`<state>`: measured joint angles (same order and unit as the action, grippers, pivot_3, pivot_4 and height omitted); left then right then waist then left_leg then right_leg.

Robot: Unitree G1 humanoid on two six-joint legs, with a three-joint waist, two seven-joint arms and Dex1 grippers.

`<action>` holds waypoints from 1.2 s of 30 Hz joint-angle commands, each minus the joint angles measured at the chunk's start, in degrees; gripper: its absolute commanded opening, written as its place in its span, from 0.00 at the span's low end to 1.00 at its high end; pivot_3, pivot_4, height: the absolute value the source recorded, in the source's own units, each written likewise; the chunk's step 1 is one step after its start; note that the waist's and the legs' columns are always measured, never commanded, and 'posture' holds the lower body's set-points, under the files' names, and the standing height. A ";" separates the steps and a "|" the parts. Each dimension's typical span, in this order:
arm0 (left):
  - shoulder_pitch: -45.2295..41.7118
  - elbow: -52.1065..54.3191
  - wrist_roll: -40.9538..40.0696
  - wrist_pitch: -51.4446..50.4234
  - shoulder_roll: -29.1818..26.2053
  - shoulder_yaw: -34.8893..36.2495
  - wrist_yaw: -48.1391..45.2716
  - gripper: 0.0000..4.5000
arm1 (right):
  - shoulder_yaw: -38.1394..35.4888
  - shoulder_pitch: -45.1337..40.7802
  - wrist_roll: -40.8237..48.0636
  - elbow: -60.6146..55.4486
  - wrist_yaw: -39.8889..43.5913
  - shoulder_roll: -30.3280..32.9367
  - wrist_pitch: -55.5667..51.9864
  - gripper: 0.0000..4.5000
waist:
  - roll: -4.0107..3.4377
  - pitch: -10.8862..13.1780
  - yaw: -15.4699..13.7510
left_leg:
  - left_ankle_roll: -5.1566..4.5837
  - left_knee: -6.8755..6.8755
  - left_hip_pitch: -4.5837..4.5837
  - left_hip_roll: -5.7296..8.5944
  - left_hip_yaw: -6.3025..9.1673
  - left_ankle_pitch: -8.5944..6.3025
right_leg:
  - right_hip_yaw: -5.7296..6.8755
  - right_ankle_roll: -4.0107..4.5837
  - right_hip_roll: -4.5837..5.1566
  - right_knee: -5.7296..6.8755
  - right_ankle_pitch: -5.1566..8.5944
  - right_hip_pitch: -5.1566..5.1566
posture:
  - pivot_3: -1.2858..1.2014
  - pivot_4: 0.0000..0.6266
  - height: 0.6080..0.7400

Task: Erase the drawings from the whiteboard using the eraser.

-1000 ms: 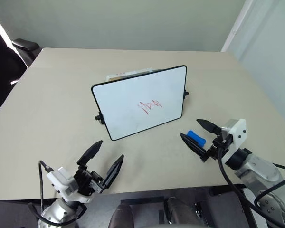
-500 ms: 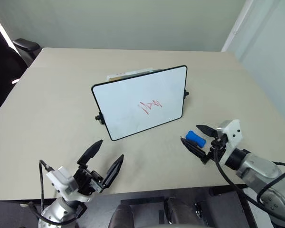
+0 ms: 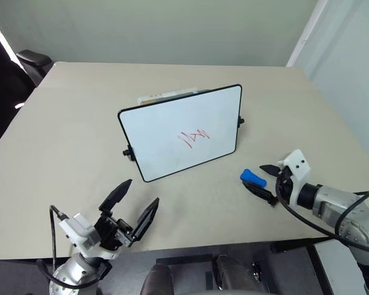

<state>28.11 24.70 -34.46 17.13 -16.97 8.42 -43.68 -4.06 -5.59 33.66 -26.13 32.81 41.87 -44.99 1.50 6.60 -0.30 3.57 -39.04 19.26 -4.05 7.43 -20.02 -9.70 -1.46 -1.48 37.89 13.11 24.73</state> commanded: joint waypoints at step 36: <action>-0.20 -0.59 1.18 0.80 0.30 -0.05 -0.26 1.00 | 2.30 -7.75 -6.30 -3.50 4.02 -2.56 1.40 0.05 | -0.01 0.01 0.08 | -0.02 -0.03 -0.10 0.00 -0.03 -0.01 | 0.00 -0.02 -0.01 0.01 -0.01 -0.20 | 0.52 0.24 1.00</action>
<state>27.83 23.55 -33.41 17.22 -16.78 8.02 -43.72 0.14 -11.83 25.63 -26.24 37.98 39.86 -42.99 1.49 6.61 -0.22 3.55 -39.06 19.15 -4.05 7.40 -20.02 -9.70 -1.48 -1.50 37.90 13.10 24.51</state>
